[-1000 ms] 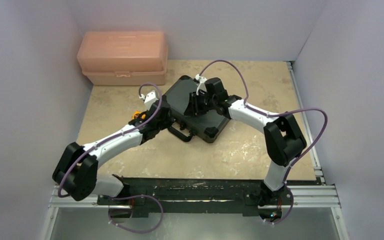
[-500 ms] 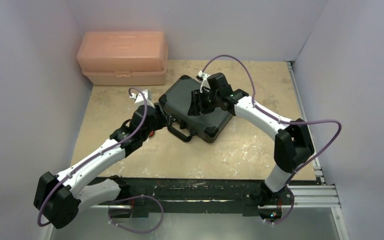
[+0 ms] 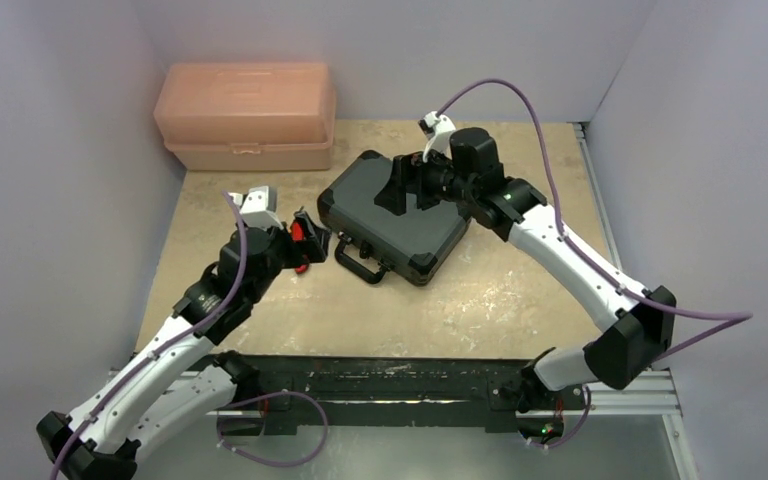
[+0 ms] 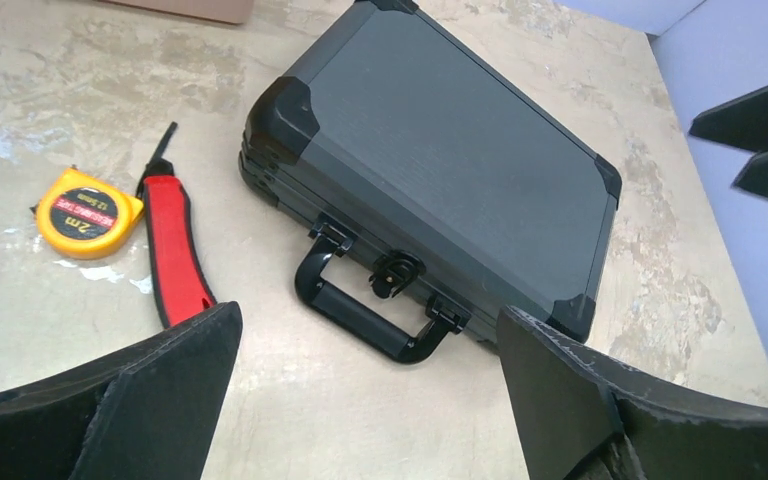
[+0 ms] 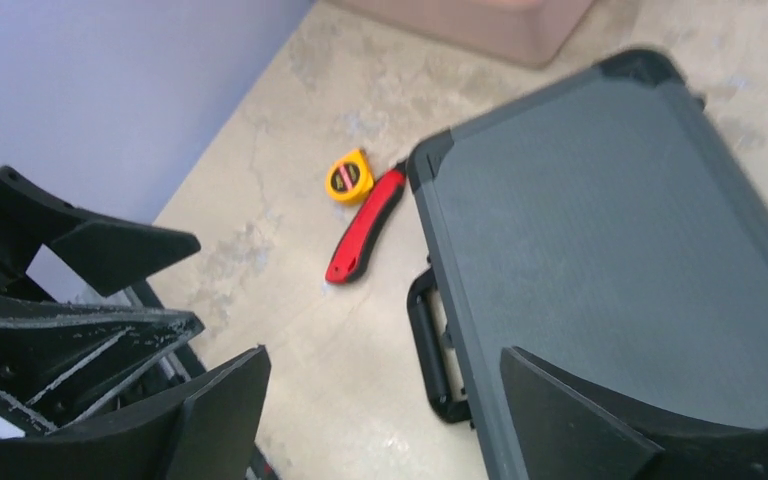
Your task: Pack up texas hold em set
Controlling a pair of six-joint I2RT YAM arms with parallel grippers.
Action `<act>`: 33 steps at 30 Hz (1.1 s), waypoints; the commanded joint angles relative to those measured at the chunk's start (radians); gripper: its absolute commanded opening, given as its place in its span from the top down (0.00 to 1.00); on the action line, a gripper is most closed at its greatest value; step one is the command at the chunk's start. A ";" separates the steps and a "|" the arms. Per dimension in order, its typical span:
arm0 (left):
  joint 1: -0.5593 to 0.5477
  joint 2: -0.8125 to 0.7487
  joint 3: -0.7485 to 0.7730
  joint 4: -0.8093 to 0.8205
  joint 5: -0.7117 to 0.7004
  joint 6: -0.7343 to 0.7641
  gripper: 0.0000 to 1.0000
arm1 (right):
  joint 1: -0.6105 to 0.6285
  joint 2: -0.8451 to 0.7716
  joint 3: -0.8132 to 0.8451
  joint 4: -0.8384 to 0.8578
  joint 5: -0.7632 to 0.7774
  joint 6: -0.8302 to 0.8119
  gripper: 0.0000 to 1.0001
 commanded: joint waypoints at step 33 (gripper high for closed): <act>0.000 -0.244 0.197 -0.277 -0.170 0.475 0.00 | 0.003 -0.583 -0.480 0.452 0.369 -0.013 0.01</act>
